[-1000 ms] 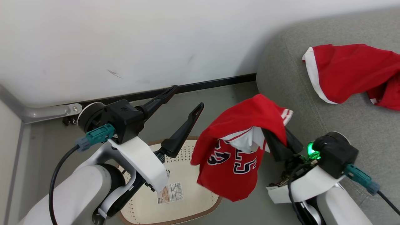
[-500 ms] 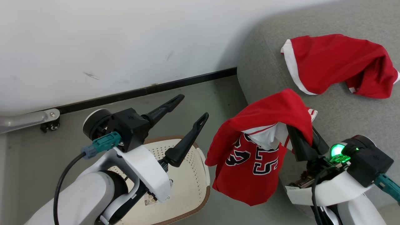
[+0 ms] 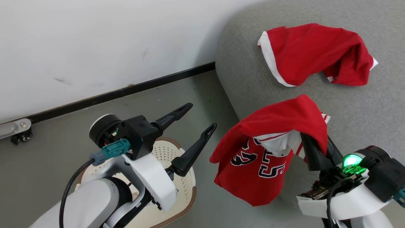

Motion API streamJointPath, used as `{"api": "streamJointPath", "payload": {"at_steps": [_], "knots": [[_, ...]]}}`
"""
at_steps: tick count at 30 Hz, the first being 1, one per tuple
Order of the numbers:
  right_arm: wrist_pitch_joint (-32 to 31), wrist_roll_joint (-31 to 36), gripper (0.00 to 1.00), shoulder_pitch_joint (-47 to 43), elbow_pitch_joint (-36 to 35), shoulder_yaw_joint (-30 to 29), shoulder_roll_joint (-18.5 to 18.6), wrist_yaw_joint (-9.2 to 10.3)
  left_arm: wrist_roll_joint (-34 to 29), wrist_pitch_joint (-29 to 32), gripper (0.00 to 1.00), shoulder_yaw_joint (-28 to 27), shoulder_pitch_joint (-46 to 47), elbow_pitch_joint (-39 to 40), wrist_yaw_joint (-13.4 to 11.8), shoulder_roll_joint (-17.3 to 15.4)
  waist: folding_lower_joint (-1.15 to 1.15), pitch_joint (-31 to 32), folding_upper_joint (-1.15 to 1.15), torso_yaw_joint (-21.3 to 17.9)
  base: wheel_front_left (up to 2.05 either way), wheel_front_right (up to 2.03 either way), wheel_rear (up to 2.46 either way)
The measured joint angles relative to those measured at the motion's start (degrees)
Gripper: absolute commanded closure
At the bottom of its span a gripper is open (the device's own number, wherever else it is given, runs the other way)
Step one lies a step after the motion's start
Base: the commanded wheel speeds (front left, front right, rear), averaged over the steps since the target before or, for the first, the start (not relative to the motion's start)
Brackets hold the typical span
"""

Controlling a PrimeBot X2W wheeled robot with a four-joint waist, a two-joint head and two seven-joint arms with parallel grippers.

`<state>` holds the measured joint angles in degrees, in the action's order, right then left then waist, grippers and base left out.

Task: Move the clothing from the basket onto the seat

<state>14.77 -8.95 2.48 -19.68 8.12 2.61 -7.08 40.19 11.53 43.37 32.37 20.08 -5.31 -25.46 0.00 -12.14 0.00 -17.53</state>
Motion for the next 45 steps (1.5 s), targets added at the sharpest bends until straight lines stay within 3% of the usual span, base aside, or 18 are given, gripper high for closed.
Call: {"api": "streamJointPath", "payload": {"at_steps": [14,24,37,45], "knots": [[0.00,-0.75,1.00,-1.40,-2.15,0.30,-0.13,0.00,-1.00,0.99,0.00,0.12,-0.02,1.46,-0.12,-0.78,0.00,-1.52,0.00,-5.43,0.00,0.00,0.00],[0.00,-0.59,1.00,0.30,-1.92,-0.38,-0.19,0.00,-1.11,1.10,0.00,-0.90,-0.77,3.45,-1.67,-1.92,0.00,-3.08,0.00,-8.43,0.00,0.00,0.00],[-0.22,1.33,1.00,18.22,1.94,-9.18,-0.22,-0.01,-1.57,2.10,0.00,-2.18,-2.54,6.65,-3.72,-3.99,0.00,-6.52,0.00,-9.66,0.00,0.00,0.00],[-6.21,4.88,1.00,34.15,5.55,-11.28,0.10,-0.02,-1.58,2.60,0.00,-3.45,-3.73,8.55,-4.72,-6.11,0.00,-8.91,0.00,-8.84,0.00,0.00,0.00]]}}
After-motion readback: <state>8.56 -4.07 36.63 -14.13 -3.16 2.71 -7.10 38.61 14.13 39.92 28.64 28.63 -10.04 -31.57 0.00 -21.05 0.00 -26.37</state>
